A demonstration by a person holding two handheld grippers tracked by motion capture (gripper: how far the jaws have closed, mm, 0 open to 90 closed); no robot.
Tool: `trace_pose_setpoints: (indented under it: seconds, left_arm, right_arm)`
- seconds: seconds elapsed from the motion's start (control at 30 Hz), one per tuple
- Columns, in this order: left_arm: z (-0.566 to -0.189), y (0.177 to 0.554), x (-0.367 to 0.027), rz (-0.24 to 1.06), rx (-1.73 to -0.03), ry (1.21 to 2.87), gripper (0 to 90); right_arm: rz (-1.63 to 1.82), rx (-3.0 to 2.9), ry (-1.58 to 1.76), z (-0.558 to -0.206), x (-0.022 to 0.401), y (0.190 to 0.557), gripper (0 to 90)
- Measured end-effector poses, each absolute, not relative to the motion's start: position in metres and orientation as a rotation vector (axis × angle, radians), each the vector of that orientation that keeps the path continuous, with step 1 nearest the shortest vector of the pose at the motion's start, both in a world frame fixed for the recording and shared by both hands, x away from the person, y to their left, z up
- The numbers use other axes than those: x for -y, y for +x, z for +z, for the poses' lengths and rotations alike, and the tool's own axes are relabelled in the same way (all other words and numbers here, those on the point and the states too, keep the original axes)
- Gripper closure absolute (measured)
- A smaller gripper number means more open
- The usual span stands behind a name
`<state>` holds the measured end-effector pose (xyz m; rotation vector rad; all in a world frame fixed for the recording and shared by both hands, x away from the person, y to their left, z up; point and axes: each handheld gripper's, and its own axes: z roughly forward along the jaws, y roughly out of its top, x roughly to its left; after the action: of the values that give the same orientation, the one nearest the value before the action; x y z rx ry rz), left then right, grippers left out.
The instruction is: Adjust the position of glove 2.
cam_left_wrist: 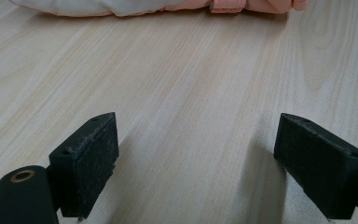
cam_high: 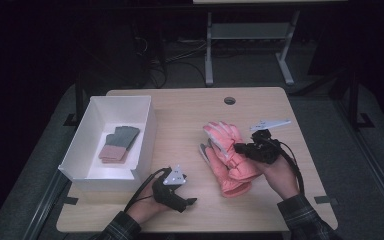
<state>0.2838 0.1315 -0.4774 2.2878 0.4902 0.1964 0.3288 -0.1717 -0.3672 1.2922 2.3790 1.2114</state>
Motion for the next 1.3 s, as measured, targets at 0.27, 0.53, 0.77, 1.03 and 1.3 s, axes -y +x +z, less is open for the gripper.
trace_pose_setpoints:
  seconds: [0.27,0.53,0.77,1.03,1.3]
  left_arm:
    - [-0.477,0.284,-0.132,0.201,-0.484,2.293,13.0]
    - [-0.477,0.284,-0.131,0.195,-0.491,2.288,13.0]
    - [-0.477,0.285,-0.132,0.201,-0.481,2.293,13.0]
    - [-0.476,0.286,-0.13,0.206,-0.493,2.31,12.6]
    - [-0.465,0.289,-0.13,0.184,-0.571,2.277,48.4]
  right_arm:
    - [1.14,-2.416,1.292,-0.384,0.158,0.334,89.5]
    - [1.1,-2.463,1.287,-0.4,0.149,0.338,86.6]
    - [1.129,-2.466,1.281,-0.399,0.152,0.339,70.5]
    - [1.203,-2.426,1.233,-0.387,0.163,0.336,66.0]
    - [1.222,-2.371,1.243,-0.382,0.188,0.335,89.9]
